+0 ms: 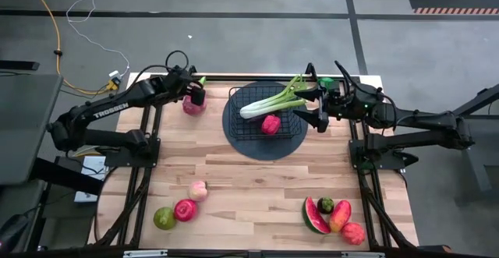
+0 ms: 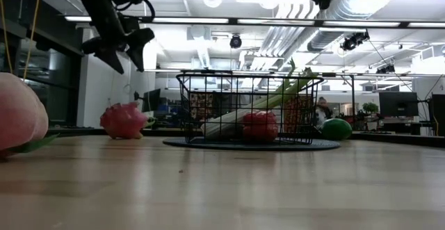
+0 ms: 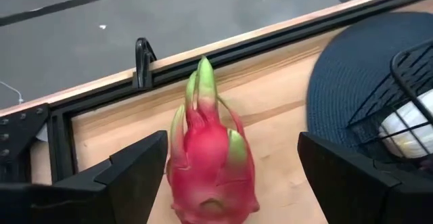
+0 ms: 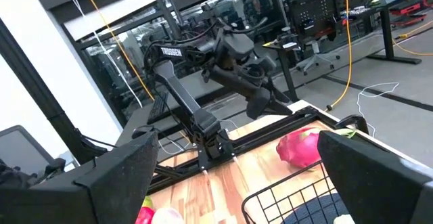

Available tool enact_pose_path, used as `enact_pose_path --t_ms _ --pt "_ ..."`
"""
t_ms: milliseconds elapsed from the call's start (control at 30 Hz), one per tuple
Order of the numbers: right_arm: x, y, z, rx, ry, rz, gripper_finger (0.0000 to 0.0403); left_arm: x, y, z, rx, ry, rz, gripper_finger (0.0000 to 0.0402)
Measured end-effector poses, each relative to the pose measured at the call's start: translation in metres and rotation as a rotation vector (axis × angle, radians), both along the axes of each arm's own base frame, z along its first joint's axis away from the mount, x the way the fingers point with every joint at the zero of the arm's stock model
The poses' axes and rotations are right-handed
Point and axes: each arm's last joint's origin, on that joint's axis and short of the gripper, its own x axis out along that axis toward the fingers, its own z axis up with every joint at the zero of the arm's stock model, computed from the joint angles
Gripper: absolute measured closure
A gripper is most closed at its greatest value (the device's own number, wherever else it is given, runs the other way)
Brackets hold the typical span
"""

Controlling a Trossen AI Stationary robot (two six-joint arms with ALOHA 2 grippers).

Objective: Build produce basket
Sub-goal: Put the dragon fruit into the wire basket

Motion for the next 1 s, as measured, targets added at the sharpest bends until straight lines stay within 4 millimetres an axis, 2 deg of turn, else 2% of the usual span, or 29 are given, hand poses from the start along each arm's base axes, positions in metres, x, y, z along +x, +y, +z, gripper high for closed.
enact_pose_path --t_ms 167,433,567,667,833,1000 --pt "0.0 0.0 0.0 0.019 0.002 0.001 0.0008 0.001 0.001 -0.002 -0.015 -0.019 0.03 0.008" --pt "0.0 0.0 -0.001 0.02 0.008 0.001 0.0008 0.003 0.002 -0.001 0.018 0.041 -0.052 0.008" --pt "0.0 0.0 -0.001 0.013 0.009 0.0 0.0008 0.002 0.003 -0.001 0.028 0.036 -0.015 0.0077" --pt "0.001 0.0 -0.002 0.013 0.012 0.0 0.0008 0.001 0.004 -0.001 0.059 0.055 0.034 0.0061" --pt "0.001 0.0 -0.001 0.02 0.01 0.0 0.0008 -0.001 0.008 -0.001 0.072 0.042 0.083 0.001" --pt "0.001 0.0 -0.001 0.021 0.01 0.0 0.0008 0.003 0.016 -0.005 0.083 0.063 0.086 0.0012"
